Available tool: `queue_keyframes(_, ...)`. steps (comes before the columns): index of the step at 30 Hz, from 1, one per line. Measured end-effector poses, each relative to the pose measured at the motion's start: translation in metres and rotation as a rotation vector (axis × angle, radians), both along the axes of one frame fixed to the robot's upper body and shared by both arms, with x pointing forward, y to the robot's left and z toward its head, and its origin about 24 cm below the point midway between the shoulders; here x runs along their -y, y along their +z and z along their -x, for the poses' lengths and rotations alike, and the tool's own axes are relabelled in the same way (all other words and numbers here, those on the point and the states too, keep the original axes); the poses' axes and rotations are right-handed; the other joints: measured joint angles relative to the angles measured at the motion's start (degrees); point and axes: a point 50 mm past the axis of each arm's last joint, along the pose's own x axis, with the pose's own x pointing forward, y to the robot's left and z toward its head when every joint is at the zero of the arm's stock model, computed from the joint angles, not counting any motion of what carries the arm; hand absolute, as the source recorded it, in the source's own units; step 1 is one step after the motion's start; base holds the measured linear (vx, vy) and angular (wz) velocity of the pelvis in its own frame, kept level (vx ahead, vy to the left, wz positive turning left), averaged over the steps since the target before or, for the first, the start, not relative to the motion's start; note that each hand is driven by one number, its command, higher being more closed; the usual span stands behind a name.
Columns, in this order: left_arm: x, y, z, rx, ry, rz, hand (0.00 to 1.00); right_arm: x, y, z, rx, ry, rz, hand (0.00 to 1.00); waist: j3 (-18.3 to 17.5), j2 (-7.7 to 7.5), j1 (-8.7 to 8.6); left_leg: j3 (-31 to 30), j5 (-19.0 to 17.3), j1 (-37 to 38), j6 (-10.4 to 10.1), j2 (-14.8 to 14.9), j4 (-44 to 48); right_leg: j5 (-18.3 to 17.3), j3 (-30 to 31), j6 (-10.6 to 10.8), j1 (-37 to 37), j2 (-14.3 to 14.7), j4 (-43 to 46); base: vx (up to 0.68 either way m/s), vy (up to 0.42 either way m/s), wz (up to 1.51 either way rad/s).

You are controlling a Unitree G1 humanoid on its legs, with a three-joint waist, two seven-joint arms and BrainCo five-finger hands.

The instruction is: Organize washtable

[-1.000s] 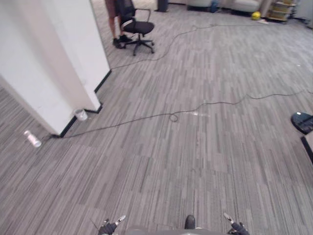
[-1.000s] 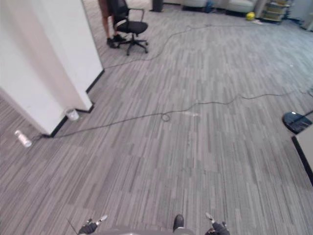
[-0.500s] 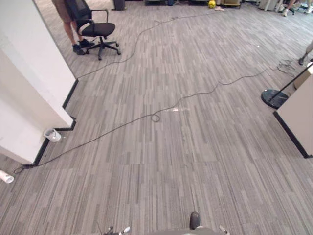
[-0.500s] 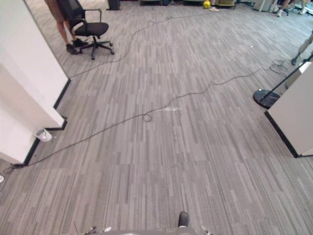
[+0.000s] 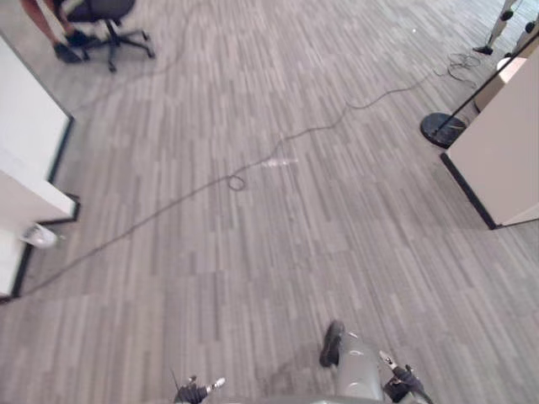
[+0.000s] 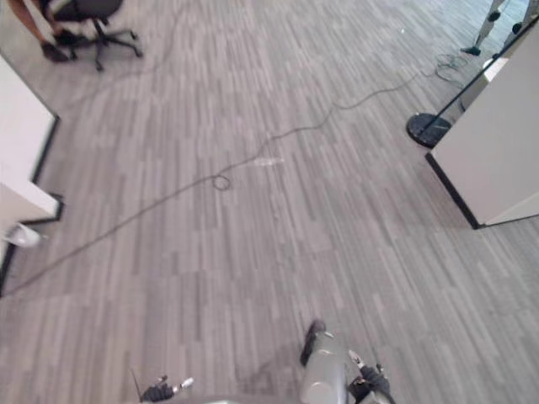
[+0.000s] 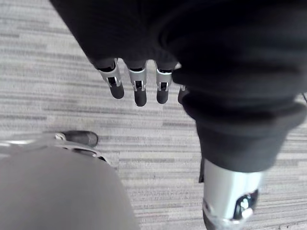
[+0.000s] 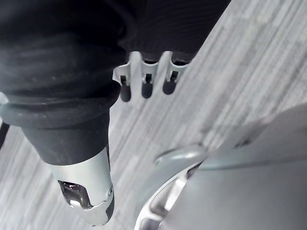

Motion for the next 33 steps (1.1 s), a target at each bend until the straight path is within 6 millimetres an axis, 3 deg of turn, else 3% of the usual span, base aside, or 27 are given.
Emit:
queue_keyframes(1,-0.005,0.0,0.005,-0.008,0.029,-0.01,0.0,-0.003,-0.002,0.005,-0.014,0.001,-0.009,0.0,-0.23,-0.74,-0.06,0.42,-0.12,1.32,-0.18,0.78,-0.09,2.46,-0.56,-0.35,-0.18,-0.48,0.39,0.3,-0.443,-0.25)
queue_keyframes(2,-0.007,0.001,0.005,-0.004,0.045,-0.012,0.0,-0.003,-0.002,0.009,-0.024,-0.001,-0.012,0.0,-0.14,-0.2,-0.3,0.8,-0.1,1.87,-0.17,1.85,0.21,3.95,-1.5,-1.33,-0.47,-0.06,2.42,0.36,-0.463,-0.18)
queue_keyframes(3,-0.003,0.001,0.002,0.019,0.093,0.003,0.0,0.001,-0.002,0.008,-0.022,-0.012,-0.003,0.0,-0.55,0.39,-0.71,0.75,2.23,0.18,-2.13,4.91,4.97,1.96,-2.68,-4.72,-1.3,1.72,6.32,0.4,-0.492,-0.19)
queue_keyframes(4,-0.001,0.001,0.0,0.029,0.114,0.011,0.0,0.002,-0.001,0.006,-0.018,-0.013,-0.001,0.0,-0.63,0.92,-0.69,0.28,3.67,-1.9,-2.86,6.37,8.98,0.92,-2.99,-5.61,-1.25,2.71,6.31,0.46,-0.575,-0.25)
queue_keyframes(5,0.002,0.001,-0.001,0.042,0.139,0.021,0.0,0.003,0.0,0.001,-0.007,-0.009,0.004,0.0,-0.83,1.36,-0.66,-1.1,6.84,-5.91,-0.96,7.98,16.27,-0.03,-3.31,-6.08,-0.65,4.03,4.95,0.53,-0.645,-0.31)
queue_keyframes(6,0.002,0.001,-0.001,0.053,0.164,0.025,0.0,0.003,0.002,-0.008,0.011,0.01,0.01,0.0,-0.72,2.03,-0.55,-2.47,14.65,-11.64,2.8,10.2,26.73,-0.67,-3.75,-6.69,2.43,6.84,1.1,0.67,-0.746,-0.34)
queue_keyframes(7,0.004,0.0,0.001,0.048,0.175,0.035,0.0,0.002,0.003,-0.013,0.016,0.048,0.019,0.0,-0.71,2.85,-0.01,-3.66,18.92,-16.4,3.71,12.49,37.72,-0.88,-3.92,-6.64,6.86,9.75,-3.53,0.58,-0.571,-0.29)
queue_keyframes(8,0.005,0.0,0.002,0.046,0.18,0.039,0.0,0.002,0.004,-0.017,0.019,0.071,0.026,0.0,-0.46,2.69,0.46,-3.91,17.72,-18.54,3.68,13.2,42.99,-1.1,-3.75,-6.76,9.24,10.91,-5.27,0.58,-0.488,-0.29)
queue_keyframes(9,0.004,0.0,0.003,0.05,0.195,0.043,0.0,0.001,0.007,-0.029,0.037,0.119,0.04,0.0,-0.38,2.71,1.62,-4.05,12.99,-22.25,1.75,13.38,51.0,-1.75,-3.26,-7.36,14.29,12.67,-8.06,0.55,-0.41,-0.16)
queue_keyframes(10,0.004,0.0,0.002,0.058,0.203,0.045,0.0,0.0,0.012,-0.046,0.067,0.178,0.062,0.0,-0.05,2.16,1.92,-3.63,9.11,-26.06,-0.19,12.63,54.65,-2.67,-3.32,-7.13,19.16,13.78,-10.9,0.53,-0.372,-0.07)
queue_keyframes(11,0.003,0.001,0.001,0.062,0.205,0.045,0.0,-0.001,0.016,-0.056,0.091,0.204,0.073,0.0,0.02,2.02,2.11,-3.24,7.59,-28.06,-0.51,11.72,54.79,-3.12,-3.38,-7.12,21.19,14.09,-11.99,0.5,-0.299,-0.01)
queue_keyframes(13,0.007,0.002,-0.006,0.094,0.183,0.052,0.0,0.003,0.034,-0.097,0.207,0.232,0.118,0.0,0.12,1.89,4.35,0.78,4.21,-35.31,0.57,6.5,48.19,-3.72,-2.02,-6.77,26.81,14.82,-15.5,0.47,-0.201,-0.32)
queue_keyframes(16,0.011,0.001,-0.005,0.084,0.163,0.059,0.0,0.004,0.052,-0.129,0.315,0.227,0.148,0.0,0.2,2.03,5.45,3.03,5.04,-39.43,1.62,-1.72,27.82,-5.35,-0.57,-5.39,31.31,14.5,-18.76,0.47,-0.027,-0.35)
queue_keyframes(17,0.013,0.0,0.0,0.068,0.159,0.064,0.0,0.005,0.056,-0.132,0.335,0.226,0.161,0.0,0.17,2.44,6.56,2.93,10.26,-39.77,3.82,-4.26,17.56,-6.98,0.31,-4.52,33.37,14.67,-19.42,0.51,0.087,-0.63)
queue_keyframes(18,0.013,-0.001,0.008,0.047,0.166,0.066,0.0,0.003,0.054,-0.131,0.329,0.236,0.16,0.0,-0.38,1.76,8.78,3.36,15.83,-39.18,5.99,-5.01,16.79,-7.69,2.39,-3.01,35.01,14.64,-20.27,0.64,0.113,-0.65)
queue_keyframes(20,0.003,0.0,0.011,0.043,0.195,0.045,0.0,-0.009,0.046,-0.122,0.308,0.238,0.126,0.0,-1.42,-0.96,8.72,3.74,14.27,-39.04,12.2,-6.95,17.97,-7.84,2.83,-1.2,36.0,12.33,-20.59,0.63,0.09,-0.05)
queue_keyframes(21,0.001,0.0,0.013,0.042,0.223,0.044,0.0,-0.011,0.042,-0.115,0.286,0.238,0.112,0.0,-1.34,-1.14,7.99,3.83,12.68,-39.72,15.19,-6.19,22.55,-5.84,3.99,1.72,36.18,11.88,-18.12,0.64,0.101,0.27)
queue_keyframes(22,0.001,-0.001,0.017,0.032,0.248,0.048,0.0,-0.014,0.038,-0.11,0.271,0.231,0.098,0.0,-1.19,-0.99,8.07,4.52,11.4,-40.14,16.21,-5.05,26.5,-4.8,4.89,2.82,36.12,11.71,-15.23,0.58,0.178,0.23)
queue_keyframes(23,0.0,-0.003,0.024,0.009,0.286,0.054,0.0,-0.016,0.028,-0.09,0.218,0.193,0.069,0.0,-1.26,-1.02,7.34,5.63,8.96,-39.22,14.32,-5.63,30.33,-3.75,5.43,3.51,35.3,10.78,-5.87,0.5,0.251,0.11)
queue_keyframes(24,0.004,-0.005,0.036,-0.021,0.295,0.064,0.0,-0.007,0.018,-0.063,0.153,0.155,0.071,0.0,-2.37,1.22,7.08,5.73,6.47,-32.81,15.0,-6.26,22.32,-1.63,6.74,5.84,30.44,9.13,11.8,0.48,0.283,0.22)
queue_keyframes(25,0.004,-0.005,0.037,-0.029,0.29,0.066,0.0,-0.009,0.014,-0.052,0.127,0.138,0.057,0.0,-1.96,0.75,6.83,5.54,5.41,-29.8,14.59,-7.94,20.38,-1.02,8.37,6.94,27.66,6.96,20.65,0.49,0.237,0.51)
queue_keyframes(26,-0.001,-0.004,0.036,-0.031,0.281,0.053,0.0,-0.011,0.008,-0.036,0.084,0.116,0.034,0.0,-2.24,-1.14,5.43,4.0,5.52,-26.24,14.16,-10.55,17.37,-1.28,10.1,6.8,23.69,4.35,30.63,0.66,0.164,0.93)
queue_keyframes(27,-0.006,-0.002,0.03,-0.013,0.275,0.042,0.0,-0.009,0.0,-0.008,0.016,0.078,0.014,0.0,-2.08,-1.48,4.35,1.79,5.52,-19.74,14.18,-12.52,13.14,-2.75,9.65,4.65,18.5,2.28,38.15,0.67,0.108,1.03)
queue_keyframes(28,-0.005,-0.002,0.023,-0.001,0.27,0.048,0.0,-0.006,-0.002,0.005,-0.008,0.053,0.012,0.0,-1.86,-0.74,4.03,0.39,5.51,-16.54,14.09,-12.64,10.91,-4.6,8.17,2.36,15.73,1.56,38.42,0.56,0.063,0.84)
queue_keyframes(30,-0.002,0.001,0.0,0.06,0.245,0.053,0.0,-0.002,-0.004,0.02,-0.042,-0.005,0.004,0.0,-1.19,0.38,2.55,-3.29,5.32,-11.73,13.33,-12.54,7.87,-8.41,3.8,1.17,12.04,0.16,31.28,0.47,-0.018,0.99)
queue_keyframes(32,-0.001,0.006,-0.02,0.123,0.227,0.053,0.0,-0.001,-0.005,0.031,-0.063,-0.03,0.003,0.0,-1.06,0.98,1.56,-5.92,4.09,-8.27,11.25,-11.69,6.26,-7.84,2.93,0.35,9.69,0.84,15.27,0.51,-0.103,0.98)
queue_keyframes(33,0.002,0.009,-0.031,0.157,0.222,0.055,0.0,-0.003,-0.006,0.036,-0.072,-0.052,-0.006,0.0,-1.12,0.98,1.49,-6.74,2.7,-6.67,9.26,-10.93,5.47,-4.36,2.95,0.43,9.2,1.45,1.57,0.5,-0.203,0.78)
